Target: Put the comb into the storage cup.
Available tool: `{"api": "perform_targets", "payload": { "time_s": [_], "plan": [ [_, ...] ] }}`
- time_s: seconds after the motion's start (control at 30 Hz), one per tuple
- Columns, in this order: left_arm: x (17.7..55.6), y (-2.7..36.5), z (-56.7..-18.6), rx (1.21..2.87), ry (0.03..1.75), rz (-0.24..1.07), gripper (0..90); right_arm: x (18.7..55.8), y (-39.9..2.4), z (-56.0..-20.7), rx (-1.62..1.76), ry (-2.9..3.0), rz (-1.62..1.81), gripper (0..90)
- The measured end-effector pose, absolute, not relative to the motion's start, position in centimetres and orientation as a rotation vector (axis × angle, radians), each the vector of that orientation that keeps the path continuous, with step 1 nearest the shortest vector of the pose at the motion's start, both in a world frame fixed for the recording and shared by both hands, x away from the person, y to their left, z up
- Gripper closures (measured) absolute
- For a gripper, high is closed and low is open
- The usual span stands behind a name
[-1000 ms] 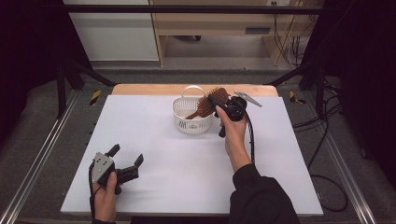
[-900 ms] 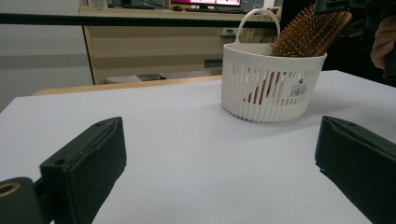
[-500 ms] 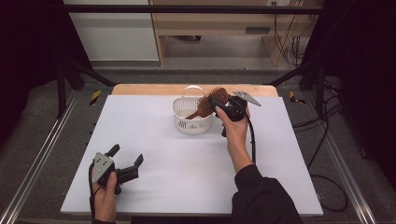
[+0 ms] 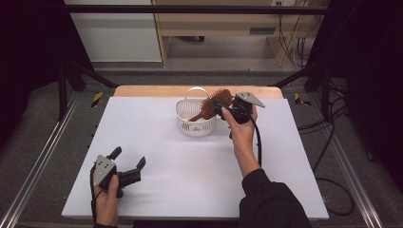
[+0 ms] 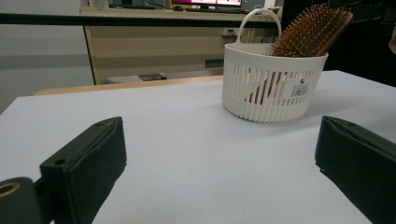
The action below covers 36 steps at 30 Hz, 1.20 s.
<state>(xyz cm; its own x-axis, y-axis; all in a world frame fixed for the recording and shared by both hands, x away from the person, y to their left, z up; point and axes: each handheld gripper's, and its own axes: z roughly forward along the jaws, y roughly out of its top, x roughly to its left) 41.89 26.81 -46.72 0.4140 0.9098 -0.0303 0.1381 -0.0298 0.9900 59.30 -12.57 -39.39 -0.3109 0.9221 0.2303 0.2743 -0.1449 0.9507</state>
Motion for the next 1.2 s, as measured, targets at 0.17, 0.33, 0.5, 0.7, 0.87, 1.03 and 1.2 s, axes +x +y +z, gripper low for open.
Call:
{"api": "perform_targets", "payload": {
  "time_s": [0.17,0.33,0.5,0.7,0.87,1.03,1.2],
  "plan": [
    [41.9,26.8,-46.7,1.483,0.982,0.816,2.2,59.0,-12.7,-38.9,1.341,1.561,1.500,10.2],
    [41.9,26.8,-46.7,1.483,0.982,0.817,2.2,58.8,-12.8,-38.5,1.325,1.561,1.501,8.2],
    [41.9,26.8,-46.7,1.480,0.984,0.817,2.2,58.7,-13.1,-38.2,1.313,1.569,1.508,6.9],
    [41.9,26.8,-46.7,1.481,0.983,0.819,2.0,58.5,-13.5,-37.8,1.296,1.573,1.519,5.4],
    [41.9,26.8,-46.7,1.481,0.983,0.819,1.9,58.4,-13.6,-37.4,1.279,1.575,1.531,5.2],
    [41.9,26.8,-46.7,1.480,0.985,0.818,1.9,58.3,-13.7,-37.1,1.256,1.580,1.518,6.0],
    [41.9,26.8,-46.7,1.481,0.984,0.820,1.9,58.2,-13.8,-37.0,1.237,1.585,1.499,6.6]
  ]
}}
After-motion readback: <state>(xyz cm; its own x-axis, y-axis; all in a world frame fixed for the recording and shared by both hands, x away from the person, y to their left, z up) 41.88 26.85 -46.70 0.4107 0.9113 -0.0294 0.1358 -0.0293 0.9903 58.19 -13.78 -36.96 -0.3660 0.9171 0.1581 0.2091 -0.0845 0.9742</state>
